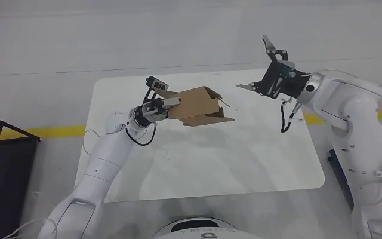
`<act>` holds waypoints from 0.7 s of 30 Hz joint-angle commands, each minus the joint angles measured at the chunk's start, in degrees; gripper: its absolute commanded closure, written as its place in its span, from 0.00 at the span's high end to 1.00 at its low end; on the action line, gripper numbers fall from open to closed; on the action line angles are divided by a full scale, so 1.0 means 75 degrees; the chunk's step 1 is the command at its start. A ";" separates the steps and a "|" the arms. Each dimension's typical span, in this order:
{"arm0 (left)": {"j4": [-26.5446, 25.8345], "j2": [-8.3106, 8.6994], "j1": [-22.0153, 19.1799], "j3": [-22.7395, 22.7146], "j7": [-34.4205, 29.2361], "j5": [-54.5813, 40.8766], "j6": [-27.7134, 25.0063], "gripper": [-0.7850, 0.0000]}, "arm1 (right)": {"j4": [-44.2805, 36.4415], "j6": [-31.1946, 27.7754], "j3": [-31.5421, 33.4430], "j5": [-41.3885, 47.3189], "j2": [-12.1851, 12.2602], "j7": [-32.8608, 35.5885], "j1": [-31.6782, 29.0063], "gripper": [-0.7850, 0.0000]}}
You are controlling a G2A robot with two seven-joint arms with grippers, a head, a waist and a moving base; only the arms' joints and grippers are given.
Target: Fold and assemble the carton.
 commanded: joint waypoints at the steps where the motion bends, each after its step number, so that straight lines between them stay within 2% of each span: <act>1: -0.0008 -0.0007 -0.0034 -0.0012 -0.0033 0.0046 0.0033 0.00 | 0.0042 -0.0114 -0.0057 0.0084 -0.0006 -0.0054 0.0084 1.00; 21: 0.0010 -0.0110 -0.0127 -0.0139 0.0042 0.0307 -0.0042 0.00 | -0.0121 -0.0863 -0.0727 0.0585 -0.0067 -0.0325 0.0357 1.00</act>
